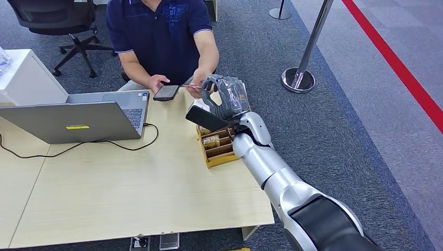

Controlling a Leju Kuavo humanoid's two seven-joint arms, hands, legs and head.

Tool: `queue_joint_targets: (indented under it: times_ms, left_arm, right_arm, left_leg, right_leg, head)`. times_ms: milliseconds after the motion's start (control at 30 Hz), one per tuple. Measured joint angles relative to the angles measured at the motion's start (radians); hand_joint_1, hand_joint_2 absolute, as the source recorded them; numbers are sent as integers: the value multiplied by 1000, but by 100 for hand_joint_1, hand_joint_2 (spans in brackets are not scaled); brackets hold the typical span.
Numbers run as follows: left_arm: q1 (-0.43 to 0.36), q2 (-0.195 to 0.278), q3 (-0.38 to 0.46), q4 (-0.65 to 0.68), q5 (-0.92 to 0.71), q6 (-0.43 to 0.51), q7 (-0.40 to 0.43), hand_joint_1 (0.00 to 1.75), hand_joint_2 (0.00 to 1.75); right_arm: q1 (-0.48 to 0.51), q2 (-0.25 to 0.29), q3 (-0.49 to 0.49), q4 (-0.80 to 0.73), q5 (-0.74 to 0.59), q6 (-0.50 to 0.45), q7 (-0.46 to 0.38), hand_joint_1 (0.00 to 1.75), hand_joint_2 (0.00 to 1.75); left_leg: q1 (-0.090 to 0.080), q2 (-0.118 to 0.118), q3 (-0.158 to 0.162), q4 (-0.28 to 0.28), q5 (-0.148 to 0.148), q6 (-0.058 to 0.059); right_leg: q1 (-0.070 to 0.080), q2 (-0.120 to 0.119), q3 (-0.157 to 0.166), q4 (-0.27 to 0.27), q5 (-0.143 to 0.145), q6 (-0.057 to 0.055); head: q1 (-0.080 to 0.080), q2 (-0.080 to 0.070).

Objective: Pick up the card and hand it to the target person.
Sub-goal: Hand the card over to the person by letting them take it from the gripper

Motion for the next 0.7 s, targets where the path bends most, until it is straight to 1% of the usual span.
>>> queue_joint_targets:
  times_ms: [400,700]
  left_arm:
    - [0,0,-4,0,10,13,13,0,0]
    - [1,0,-4,0,17,30,12,0,0]
  right_arm:
    - [5,-5,0,-18,7,-6,19,0,175]
    - [7,-16,-1,-23,4,-23,19,0,175]
  left_leg:
    - [0,0,0,0,0,0]
    - [0,0,0,0,0,0]
  right_leg:
    - [0,0,0,0,0,0]
    - [0,0,0,0,0,0]
  head:
    - [0,0]
    - [-1,0]
